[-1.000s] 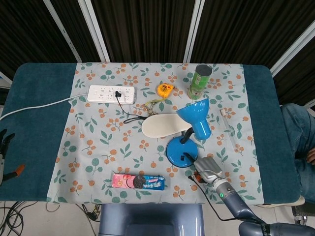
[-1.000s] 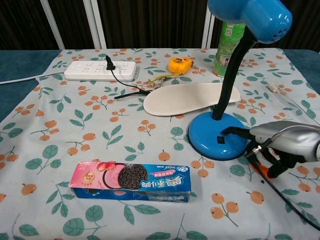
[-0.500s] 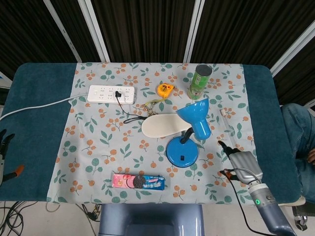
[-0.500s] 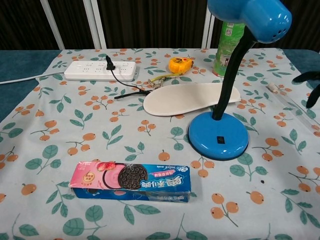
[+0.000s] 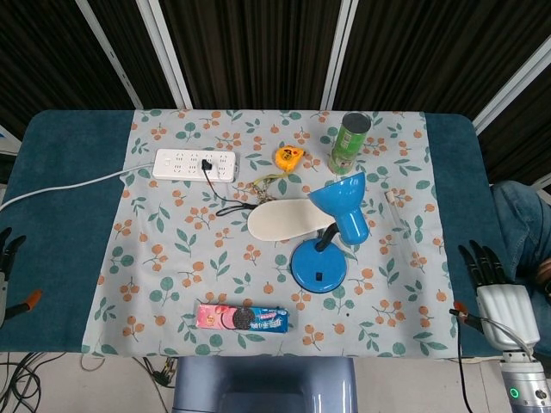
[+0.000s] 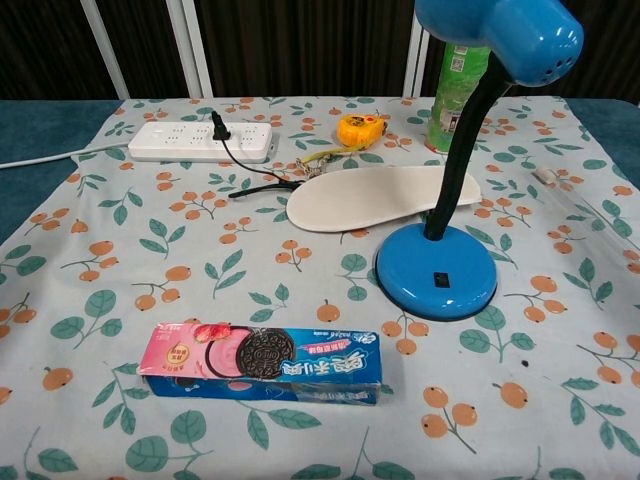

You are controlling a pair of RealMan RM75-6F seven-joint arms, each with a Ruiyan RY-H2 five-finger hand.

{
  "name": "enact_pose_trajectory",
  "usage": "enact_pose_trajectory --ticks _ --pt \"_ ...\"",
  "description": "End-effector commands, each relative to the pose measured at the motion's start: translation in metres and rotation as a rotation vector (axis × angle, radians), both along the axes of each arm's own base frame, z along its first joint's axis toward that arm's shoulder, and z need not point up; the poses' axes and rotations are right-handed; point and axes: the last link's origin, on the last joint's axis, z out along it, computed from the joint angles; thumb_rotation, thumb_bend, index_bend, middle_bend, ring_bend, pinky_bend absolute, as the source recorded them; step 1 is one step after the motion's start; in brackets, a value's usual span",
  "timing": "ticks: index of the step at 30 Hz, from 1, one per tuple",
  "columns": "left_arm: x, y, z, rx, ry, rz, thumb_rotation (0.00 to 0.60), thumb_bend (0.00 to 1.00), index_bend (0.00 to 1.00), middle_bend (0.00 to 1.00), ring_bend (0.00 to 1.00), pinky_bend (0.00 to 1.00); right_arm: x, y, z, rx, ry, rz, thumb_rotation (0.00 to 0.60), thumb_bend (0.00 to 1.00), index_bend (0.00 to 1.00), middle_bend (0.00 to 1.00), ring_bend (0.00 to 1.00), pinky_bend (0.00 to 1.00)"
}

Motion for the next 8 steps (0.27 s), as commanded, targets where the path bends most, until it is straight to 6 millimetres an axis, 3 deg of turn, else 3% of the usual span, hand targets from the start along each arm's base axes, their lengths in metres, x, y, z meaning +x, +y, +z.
enact_pose_trajectory --ticks 1,8 --pt "0.0001 0.0003 -0.0002 -0.001 0.0 0.003 0.6 0.18 0.12 0.01 0.0 0.05 -0.0109 0.0001 0.0012 -0.014 0.026 -0.021 0.6 0.27 0.03 0.06 0.08 0.0" --pt "0.0011 0.0003 -0.0008 -0.005 0.004 -0.006 0.6 0.18 0.12 0.01 0.0 0.05 -0.0171 -0.003 0.0095 -0.046 0.035 -0.051 0.6 0.23 0.03 0.04 0.06 0.0"
